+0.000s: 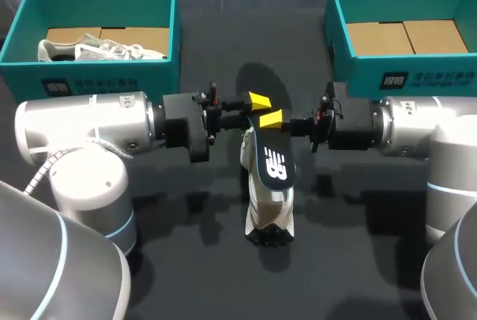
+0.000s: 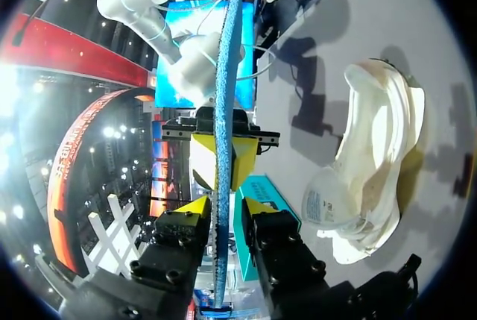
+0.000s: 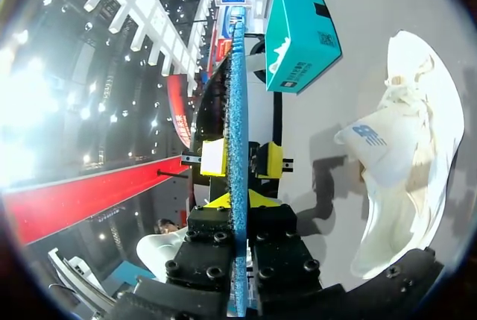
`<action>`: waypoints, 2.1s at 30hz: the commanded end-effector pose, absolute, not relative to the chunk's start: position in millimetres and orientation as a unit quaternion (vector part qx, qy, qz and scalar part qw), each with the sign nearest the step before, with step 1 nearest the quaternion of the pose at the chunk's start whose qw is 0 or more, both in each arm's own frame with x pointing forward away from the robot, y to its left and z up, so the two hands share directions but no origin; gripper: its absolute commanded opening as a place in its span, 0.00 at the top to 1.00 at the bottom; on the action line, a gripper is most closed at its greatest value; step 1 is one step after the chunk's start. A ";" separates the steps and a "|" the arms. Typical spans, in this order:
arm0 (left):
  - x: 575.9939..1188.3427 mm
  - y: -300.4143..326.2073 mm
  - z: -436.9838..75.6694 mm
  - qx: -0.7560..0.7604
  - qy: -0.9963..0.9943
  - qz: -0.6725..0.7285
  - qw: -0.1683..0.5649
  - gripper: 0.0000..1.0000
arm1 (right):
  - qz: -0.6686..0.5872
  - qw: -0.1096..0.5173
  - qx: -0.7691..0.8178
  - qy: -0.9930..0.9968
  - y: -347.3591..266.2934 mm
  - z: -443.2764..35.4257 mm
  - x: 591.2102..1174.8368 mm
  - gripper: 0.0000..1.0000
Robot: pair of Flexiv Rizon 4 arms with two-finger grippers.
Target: Take the shoe out of the shoebox, open the shoe tongue, remove and reinsert the insole, then place the shoe into the shoebox
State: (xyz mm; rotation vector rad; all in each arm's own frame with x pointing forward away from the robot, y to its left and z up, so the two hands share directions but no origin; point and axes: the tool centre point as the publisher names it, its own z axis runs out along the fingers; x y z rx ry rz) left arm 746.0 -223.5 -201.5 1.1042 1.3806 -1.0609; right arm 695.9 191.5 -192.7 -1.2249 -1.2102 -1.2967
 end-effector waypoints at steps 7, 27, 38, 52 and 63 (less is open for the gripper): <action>744.9 -230.2 -203.2 0.465 0.574 -0.425 0.523 0.79 | -0.526 0.477 -0.503 -0.493 193.5 -193.6 695.2 1.00; 735.0 -210.3 -195.1 0.467 0.575 -0.423 0.522 1.00 | -0.531 0.468 -0.497 -0.502 154.0 -201.9 687.3 0.00; 710.7 -182.5 -187.7 0.463 0.586 -0.442 0.498 1.00 | -0.567 0.383 -0.435 -0.585 113.0 -212.0 675.3 0.00; 699.7 -171.6 -183.2 0.491 0.584 -0.452 0.462 1.00 | -0.533 0.340 -0.403 -0.662 115.0 -206.0 675.1 0.00; 675.7 -168.4 -182.4 0.468 0.605 -0.485 0.425 1.00 | -0.472 0.204 -0.305 -0.802 85.3 -211.2 660.5 0.00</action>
